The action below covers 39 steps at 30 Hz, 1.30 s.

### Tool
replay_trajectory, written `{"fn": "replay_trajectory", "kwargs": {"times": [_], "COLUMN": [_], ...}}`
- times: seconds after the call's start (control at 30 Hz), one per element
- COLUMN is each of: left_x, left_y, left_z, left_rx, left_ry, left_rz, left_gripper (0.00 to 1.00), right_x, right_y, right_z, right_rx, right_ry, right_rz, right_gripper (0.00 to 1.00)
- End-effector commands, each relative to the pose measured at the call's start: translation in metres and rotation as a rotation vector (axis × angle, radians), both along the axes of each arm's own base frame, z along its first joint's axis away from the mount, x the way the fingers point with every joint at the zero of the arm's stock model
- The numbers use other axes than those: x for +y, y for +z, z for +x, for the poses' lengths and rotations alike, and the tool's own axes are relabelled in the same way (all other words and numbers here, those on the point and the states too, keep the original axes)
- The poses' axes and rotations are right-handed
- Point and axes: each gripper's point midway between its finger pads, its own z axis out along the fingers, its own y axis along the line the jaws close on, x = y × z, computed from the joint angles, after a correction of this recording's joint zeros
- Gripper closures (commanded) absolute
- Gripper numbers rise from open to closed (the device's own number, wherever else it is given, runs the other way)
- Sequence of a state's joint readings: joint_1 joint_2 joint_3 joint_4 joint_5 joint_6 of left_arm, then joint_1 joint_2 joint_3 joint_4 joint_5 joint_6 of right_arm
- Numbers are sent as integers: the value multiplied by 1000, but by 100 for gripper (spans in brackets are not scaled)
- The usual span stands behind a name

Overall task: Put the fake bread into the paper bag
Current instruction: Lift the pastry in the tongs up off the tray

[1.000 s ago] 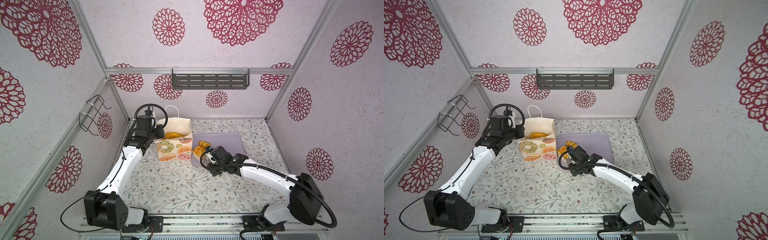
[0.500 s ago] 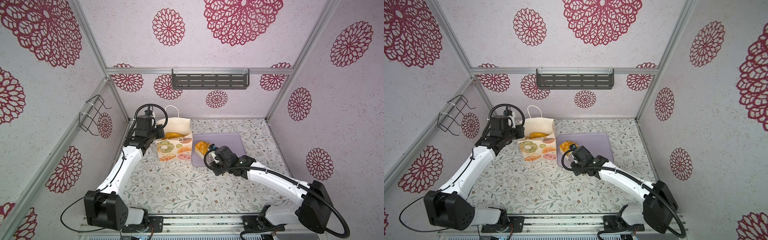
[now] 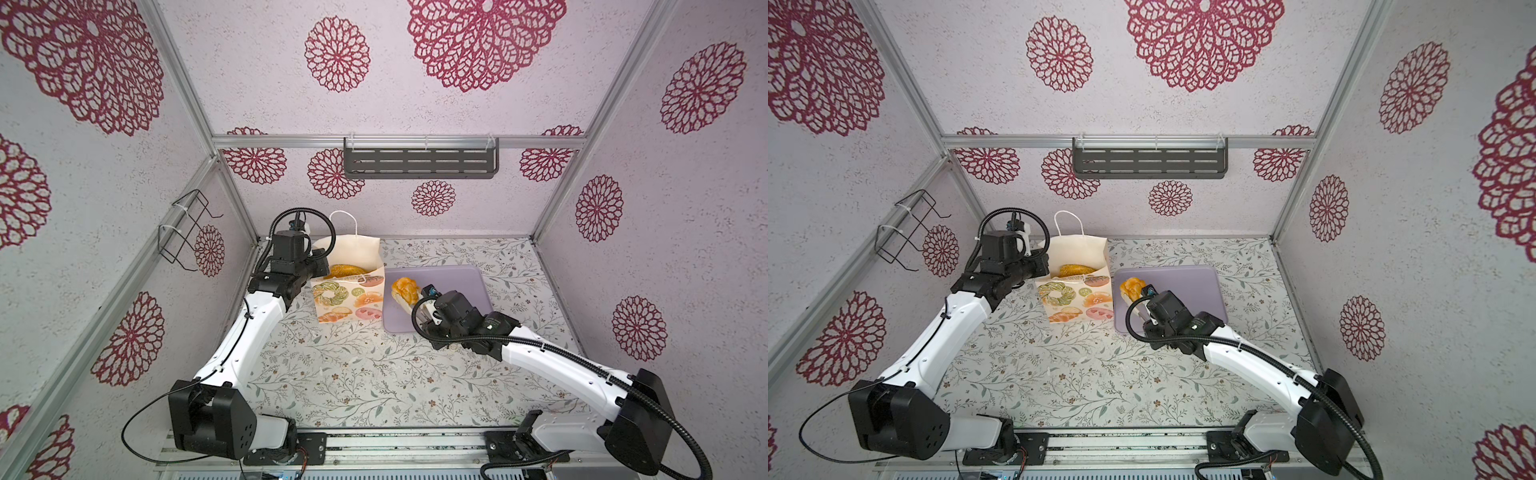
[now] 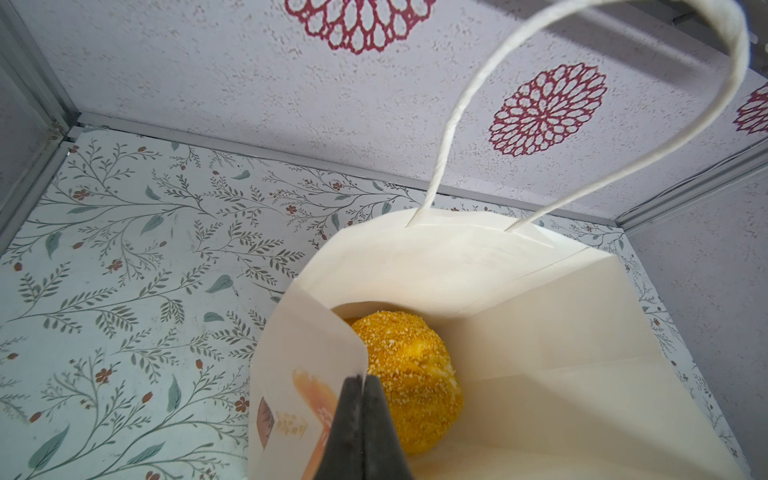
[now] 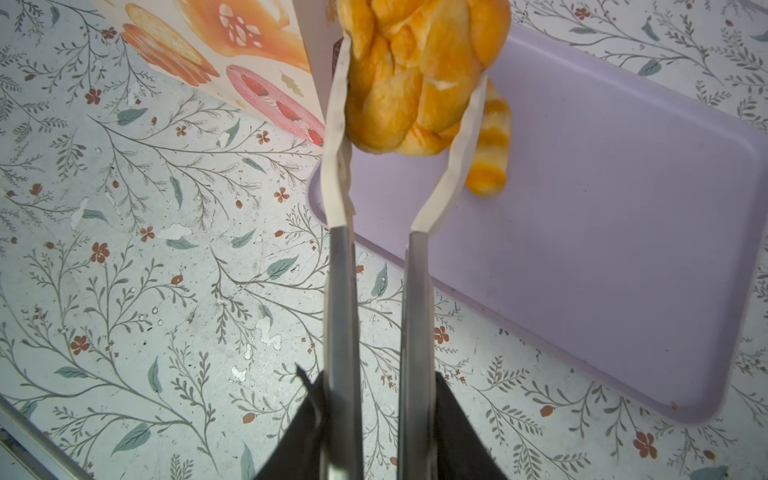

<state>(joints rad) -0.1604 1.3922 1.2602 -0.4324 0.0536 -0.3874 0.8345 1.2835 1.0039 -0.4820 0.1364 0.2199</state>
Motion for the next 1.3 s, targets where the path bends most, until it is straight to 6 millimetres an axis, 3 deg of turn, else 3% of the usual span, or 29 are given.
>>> {"fn": "replay_trajectory", "kwargs": {"times": [0.0, 0.47, 1.27], "left_x": [-8, -7, -8], "left_y": [7, 8, 10], "left_z": [2, 2, 1], "left_rx": [-22, -22, -27], "left_ry": [-20, -19, -24], "left_rz": [-11, -8, -9], "left_gripper": [100, 100, 100], "right_x": [7, 11, 18], "right_y": [54, 107, 156], "right_z": [13, 21, 35], "right_rx": [-141, -261, -389], "right_ry": [-19, 4, 12], "right_rz": [107, 163, 193], "right_gripper": [65, 66, 66]}}
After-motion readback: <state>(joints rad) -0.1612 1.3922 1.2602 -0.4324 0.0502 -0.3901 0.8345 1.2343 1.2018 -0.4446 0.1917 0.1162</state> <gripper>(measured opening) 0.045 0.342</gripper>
